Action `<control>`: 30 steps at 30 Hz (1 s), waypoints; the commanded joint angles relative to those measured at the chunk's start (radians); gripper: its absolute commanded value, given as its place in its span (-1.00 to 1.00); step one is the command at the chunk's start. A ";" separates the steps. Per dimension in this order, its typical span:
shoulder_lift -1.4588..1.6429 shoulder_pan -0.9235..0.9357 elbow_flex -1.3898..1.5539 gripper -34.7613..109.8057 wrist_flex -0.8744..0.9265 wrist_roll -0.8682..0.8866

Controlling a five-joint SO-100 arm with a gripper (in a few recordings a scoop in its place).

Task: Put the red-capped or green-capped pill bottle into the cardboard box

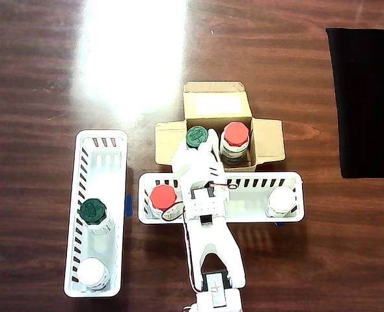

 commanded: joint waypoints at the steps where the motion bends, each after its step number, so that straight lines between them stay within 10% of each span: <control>1: 0.075 -0.003 -0.006 0.03 -0.041 0.009; 10: 0.169 -0.002 -0.014 0.35 0.054 0.012; 23: 0.678 0.020 -0.044 0.35 0.761 0.063; 30: 1.040 0.121 0.164 -0.22 0.905 0.172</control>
